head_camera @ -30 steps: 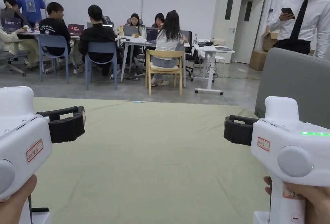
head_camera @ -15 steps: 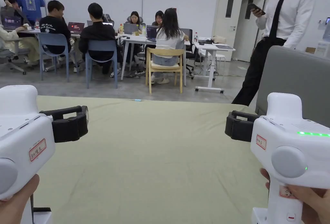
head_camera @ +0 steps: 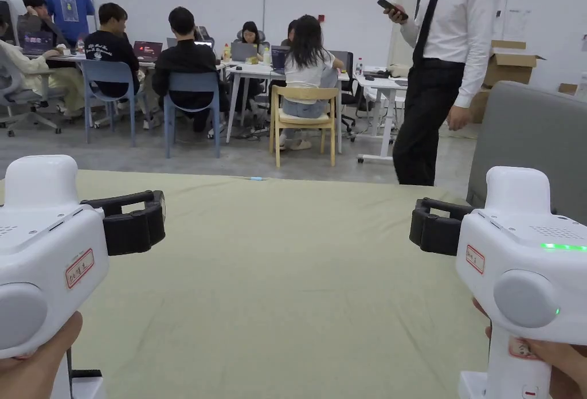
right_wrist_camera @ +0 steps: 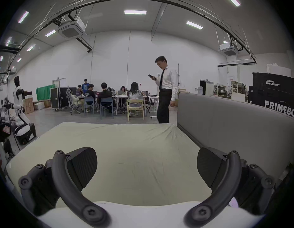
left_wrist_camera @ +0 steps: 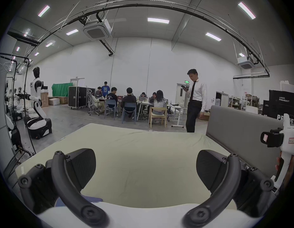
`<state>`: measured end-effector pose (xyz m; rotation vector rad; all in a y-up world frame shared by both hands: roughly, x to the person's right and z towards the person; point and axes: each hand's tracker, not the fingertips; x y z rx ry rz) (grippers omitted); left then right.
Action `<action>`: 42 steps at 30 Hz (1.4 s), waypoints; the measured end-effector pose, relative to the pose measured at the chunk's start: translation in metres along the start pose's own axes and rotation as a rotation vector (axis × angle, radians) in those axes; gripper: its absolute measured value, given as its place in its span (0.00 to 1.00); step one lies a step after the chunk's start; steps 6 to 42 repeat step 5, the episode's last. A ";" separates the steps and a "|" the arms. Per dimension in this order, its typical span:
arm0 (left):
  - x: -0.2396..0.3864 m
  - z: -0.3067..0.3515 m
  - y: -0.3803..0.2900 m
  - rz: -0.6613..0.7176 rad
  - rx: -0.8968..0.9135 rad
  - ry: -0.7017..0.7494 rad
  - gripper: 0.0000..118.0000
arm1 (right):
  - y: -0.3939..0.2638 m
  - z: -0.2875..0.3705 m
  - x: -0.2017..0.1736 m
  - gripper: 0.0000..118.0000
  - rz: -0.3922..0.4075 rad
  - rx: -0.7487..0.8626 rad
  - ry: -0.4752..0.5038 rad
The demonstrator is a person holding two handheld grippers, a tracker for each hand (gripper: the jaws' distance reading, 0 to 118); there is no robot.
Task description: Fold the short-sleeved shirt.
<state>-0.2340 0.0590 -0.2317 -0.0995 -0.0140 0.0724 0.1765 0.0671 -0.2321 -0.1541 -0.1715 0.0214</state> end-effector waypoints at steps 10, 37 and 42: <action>-0.002 0.004 0.002 0.005 0.004 -0.010 1.00 | 0.004 -0.002 0.000 1.00 -0.029 -0.040 0.027; -0.002 0.004 0.002 0.005 0.004 -0.010 1.00 | 0.004 -0.002 0.000 1.00 -0.029 -0.040 0.027; -0.002 0.004 0.002 0.005 0.004 -0.010 1.00 | 0.004 -0.002 0.000 1.00 -0.029 -0.040 0.027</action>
